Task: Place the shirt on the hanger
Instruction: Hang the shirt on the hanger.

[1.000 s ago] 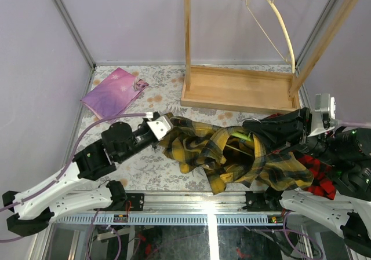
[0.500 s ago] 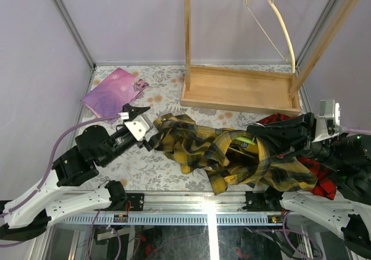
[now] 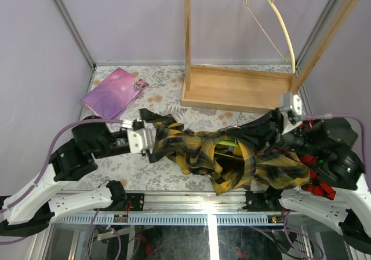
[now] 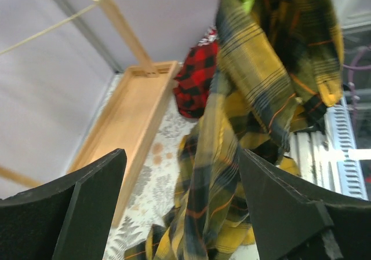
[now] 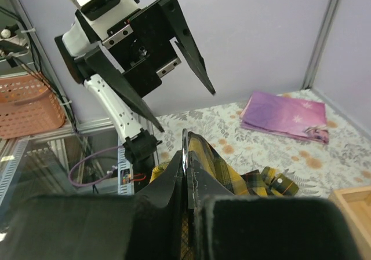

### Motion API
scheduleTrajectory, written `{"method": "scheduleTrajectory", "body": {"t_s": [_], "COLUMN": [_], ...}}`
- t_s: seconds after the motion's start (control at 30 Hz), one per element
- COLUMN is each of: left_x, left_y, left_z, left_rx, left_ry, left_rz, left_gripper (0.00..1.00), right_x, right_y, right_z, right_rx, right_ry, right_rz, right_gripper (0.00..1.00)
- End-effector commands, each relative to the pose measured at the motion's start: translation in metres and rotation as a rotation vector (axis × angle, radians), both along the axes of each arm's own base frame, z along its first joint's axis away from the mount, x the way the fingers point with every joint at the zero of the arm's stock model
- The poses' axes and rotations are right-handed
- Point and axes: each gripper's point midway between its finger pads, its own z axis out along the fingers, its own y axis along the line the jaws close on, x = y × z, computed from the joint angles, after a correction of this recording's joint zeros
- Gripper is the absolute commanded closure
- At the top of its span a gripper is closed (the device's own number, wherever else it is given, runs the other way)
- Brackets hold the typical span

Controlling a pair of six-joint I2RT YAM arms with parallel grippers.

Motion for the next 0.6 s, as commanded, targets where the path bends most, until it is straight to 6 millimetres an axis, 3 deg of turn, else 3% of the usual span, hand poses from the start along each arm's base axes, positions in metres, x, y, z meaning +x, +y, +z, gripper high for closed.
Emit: {"method": "scheduleTrajectory", "body": {"t_s": [0.0,0.13,0.37,0.47,0.57], "left_x": [-0.016,-0.014,-0.024,-0.026,-0.026], "left_y": [-0.030,-0.045,-0.054,-0.055,-0.054], "left_z": [-0.015,-0.036,-0.053,-0.058,-0.057], "left_rx": [0.041,0.101,0.153,0.183,0.189], "left_ry": [0.017,0.059,0.106,0.120,0.116], "left_rz": [-0.176,-0.220,-0.306,-0.323,-0.322], "left_gripper": [0.23,0.25,0.35,0.49,0.71], "right_x": [-0.007,-0.007,-0.012,-0.019,-0.020], "right_y": [0.011,0.014,0.015,0.015,0.015], "right_z": [0.022,0.022,0.022,0.020,0.015], "right_rx": [0.071,0.075,0.069,0.069,0.064], "right_ry": [-0.045,-0.045,-0.059,-0.087,-0.096], "right_rz": [0.078,0.094,0.129,0.164,0.172], "right_gripper": [1.00,1.00,1.00,1.00,1.00]}}
